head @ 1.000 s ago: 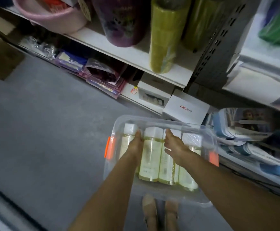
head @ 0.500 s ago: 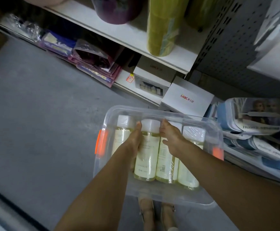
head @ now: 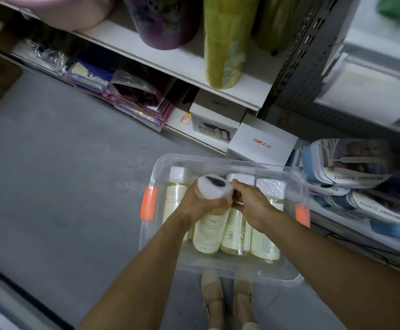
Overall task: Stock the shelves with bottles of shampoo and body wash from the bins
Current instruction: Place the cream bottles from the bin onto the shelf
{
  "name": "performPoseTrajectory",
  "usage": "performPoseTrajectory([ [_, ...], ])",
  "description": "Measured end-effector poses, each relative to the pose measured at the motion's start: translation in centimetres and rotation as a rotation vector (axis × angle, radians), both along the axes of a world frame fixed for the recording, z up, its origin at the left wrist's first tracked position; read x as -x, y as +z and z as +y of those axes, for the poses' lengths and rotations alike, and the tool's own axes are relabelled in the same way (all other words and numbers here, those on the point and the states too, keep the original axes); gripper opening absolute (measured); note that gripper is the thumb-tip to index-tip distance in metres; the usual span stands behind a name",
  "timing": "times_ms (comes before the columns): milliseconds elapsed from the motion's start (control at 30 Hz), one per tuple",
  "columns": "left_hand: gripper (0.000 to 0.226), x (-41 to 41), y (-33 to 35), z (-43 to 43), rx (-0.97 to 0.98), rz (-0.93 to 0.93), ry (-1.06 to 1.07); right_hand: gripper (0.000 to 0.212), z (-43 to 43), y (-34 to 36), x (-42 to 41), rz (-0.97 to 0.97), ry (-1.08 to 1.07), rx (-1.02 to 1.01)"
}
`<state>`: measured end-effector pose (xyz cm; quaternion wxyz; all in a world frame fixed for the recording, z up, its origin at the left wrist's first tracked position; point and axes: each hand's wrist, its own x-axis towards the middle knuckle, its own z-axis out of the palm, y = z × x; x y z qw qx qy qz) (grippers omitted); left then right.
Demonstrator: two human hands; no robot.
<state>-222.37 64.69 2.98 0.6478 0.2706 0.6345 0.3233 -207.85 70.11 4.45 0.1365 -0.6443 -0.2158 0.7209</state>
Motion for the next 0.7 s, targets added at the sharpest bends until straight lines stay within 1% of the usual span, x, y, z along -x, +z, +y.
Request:
performPoseTrajectory([
  [133,0.058,0.2,2.7,-0.5,-0.018,0.028,0.050,0.028,0.0,2.9,-0.3,0.087,0.021,-0.032],
  [200,0.054,0.3,4.7,-0.4,-0.024,0.042,0.082,0.028,0.3,4.9,-0.3,0.127,0.003,-0.053],
  [267,0.043,0.4,7.3,-0.2,-0.038,0.064,0.085,0.032,0.6,7.1,-0.2,0.135,0.025,-0.084],
  [333,0.035,0.3,10.0,0.0,-0.022,0.069,0.122,0.035,0.3,9.1,-0.3,0.124,0.096,-0.109],
  [400,0.033,0.1,12.7,0.5,0.015,0.082,0.194,0.041,-0.7,10.9,-0.5,0.097,0.175,-0.088],
  [467,0.034,0.1,15.5,1.1,0.052,0.084,0.261,0.051,-2.1,12.6,-0.9,0.076,0.209,-0.030],
  [533,0.046,0.1,18.6,1.7,0.081,0.063,0.313,0.061,-3.3,14.9,-1.4,0.060,0.203,0.012],
  [600,0.070,0.3,21.6,2.2,0.115,0.044,0.340,0.065,-3.8,17.4,-1.7,0.066,0.209,-0.017],
  [700,0.105,0.3,25.8,2.5,0.157,0.019,0.376,0.060,-3.9,21.8,-2.0,0.033,0.223,-0.114],
])
